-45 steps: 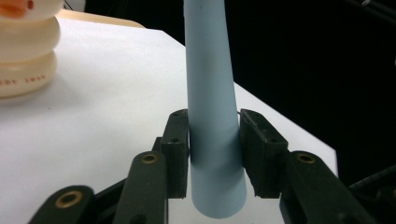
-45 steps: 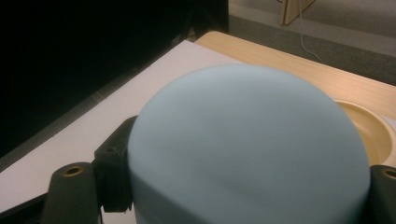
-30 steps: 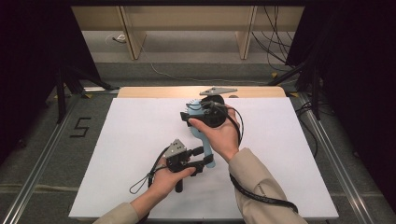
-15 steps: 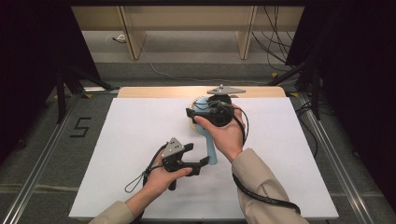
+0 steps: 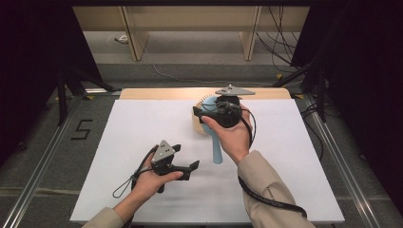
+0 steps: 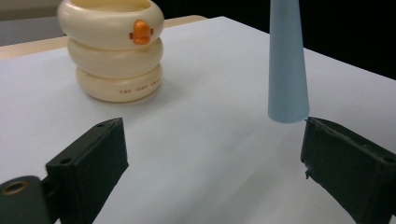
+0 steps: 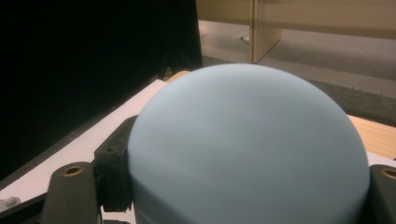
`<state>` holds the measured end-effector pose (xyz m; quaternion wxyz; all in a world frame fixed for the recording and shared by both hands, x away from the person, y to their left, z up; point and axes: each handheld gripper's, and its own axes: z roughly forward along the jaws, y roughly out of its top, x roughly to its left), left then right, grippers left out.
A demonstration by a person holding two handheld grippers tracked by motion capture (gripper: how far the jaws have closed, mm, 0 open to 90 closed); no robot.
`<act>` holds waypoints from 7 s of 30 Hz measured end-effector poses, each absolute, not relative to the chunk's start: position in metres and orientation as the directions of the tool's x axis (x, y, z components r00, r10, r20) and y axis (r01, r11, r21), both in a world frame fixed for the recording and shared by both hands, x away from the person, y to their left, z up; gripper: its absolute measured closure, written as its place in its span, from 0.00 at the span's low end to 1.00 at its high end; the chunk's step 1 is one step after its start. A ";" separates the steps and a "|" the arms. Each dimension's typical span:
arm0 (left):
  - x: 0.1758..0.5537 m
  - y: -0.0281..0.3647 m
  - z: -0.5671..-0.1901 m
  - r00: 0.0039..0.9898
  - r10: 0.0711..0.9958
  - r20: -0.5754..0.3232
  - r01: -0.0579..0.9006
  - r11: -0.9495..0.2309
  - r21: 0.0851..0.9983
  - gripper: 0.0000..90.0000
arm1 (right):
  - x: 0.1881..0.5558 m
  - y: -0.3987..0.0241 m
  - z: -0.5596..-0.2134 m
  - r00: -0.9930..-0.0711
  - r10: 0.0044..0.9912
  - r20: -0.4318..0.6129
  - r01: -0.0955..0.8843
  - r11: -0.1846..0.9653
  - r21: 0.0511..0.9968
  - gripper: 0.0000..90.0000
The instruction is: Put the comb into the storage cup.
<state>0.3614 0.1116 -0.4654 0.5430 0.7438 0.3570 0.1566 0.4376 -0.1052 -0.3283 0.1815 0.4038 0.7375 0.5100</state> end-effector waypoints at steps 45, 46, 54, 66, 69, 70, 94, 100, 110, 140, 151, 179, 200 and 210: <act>0.356 0.174 -0.471 0.605 0.792 -0.078 0.325 -0.156 0.933 0.08 | 0.454 -0.115 -0.320 -0.555 0.828 0.075 0.260 0.088 0.962 0.29; 0.356 0.174 -0.471 0.606 0.792 -0.078 0.324 -0.156 0.933 0.08 | 0.454 -0.116 -0.319 -0.554 0.829 0.075 0.257 0.085 0.963 0.29; 0.357 0.181 -0.471 0.597 0.798 -0.079 0.325 -0.151 0.934 0.08 | 0.457 -0.116 -0.313 -0.551 0.831 0.075 0.244 0.074 0.967 0.29; 0.358 0.189 -0.472 0.589 0.806 -0.062 0.320 -0.163 0.933 0.04 | 0.465 -0.111 -0.305 -0.551 0.832 0.063 0.217 0.070 0.974 0.29; 0.358 0.189 -0.473 0.585 0.809 -0.059 0.322 -0.165 0.932 0.02 | 0.467 -0.110 -0.305 -0.550 0.832 0.063 0.217 0.070 0.974 0.29; 0.358 0.189 -0.473 0.584 0.810 -0.058 0.322 -0.166 0.932 0.02 | 0.468 -0.110 -0.305 -0.550 0.833 0.065 0.218 0.068 0.974 0.29; 0.360 0.190 -0.474 0.576 0.816 -0.050 0.329 -0.175 0.928 0.00 | 0.480 -0.109 -0.297 -0.532 0.845 0.053 0.186 0.055 0.981 0.29; 0.360 0.190 -0.474 0.576 0.816 -0.050 0.328 -0.175 0.928 0.00 | 0.483 -0.108 -0.295 -0.530 0.847 0.052 0.182 0.054 0.982 0.29; 0.360 0.190 -0.474 0.575 0.816 -0.051 0.326 -0.172 0.929 0.00 | 0.488 -0.107 -0.291 -0.526 0.849 0.054 0.173 0.044 0.984 0.29; 0.360 0.190 -0.474 0.573 0.817 -0.055 0.328 -0.167 0.930 0.00 | 0.504 -0.107 -0.282 -0.509 0.860 0.044 0.158 0.043 0.986 0.29; 0.360 0.190 -0.474 0.573 0.818 -0.056 0.327 -0.165 0.930 0.00 | 0.509 -0.105 -0.282 -0.504 0.863 0.044 0.152 0.038 0.988 0.29; 0.360 0.190 -0.474 0.573 0.817 -0.057 0.326 -0.163 0.931 0.00 | 0.522 -0.100 -0.285 -0.491 0.870 0.050 0.128 0.015 0.992 0.29; 0.360 0.191 -0.474 0.572 0.818 -0.060 0.327 -0.161 0.931 0.00 | 0.529 -0.096 -0.287 -0.490 0.871 0.045 0.120 0.016 0.993 0.29; 0.360 0.191 -0.474 0.572 0.818 -0.059 0.326 -0.160 0.932 0.00 | 0.532 -0.093 -0.288 -0.494 0.869 0.045 0.112 0.012 0.994 0.29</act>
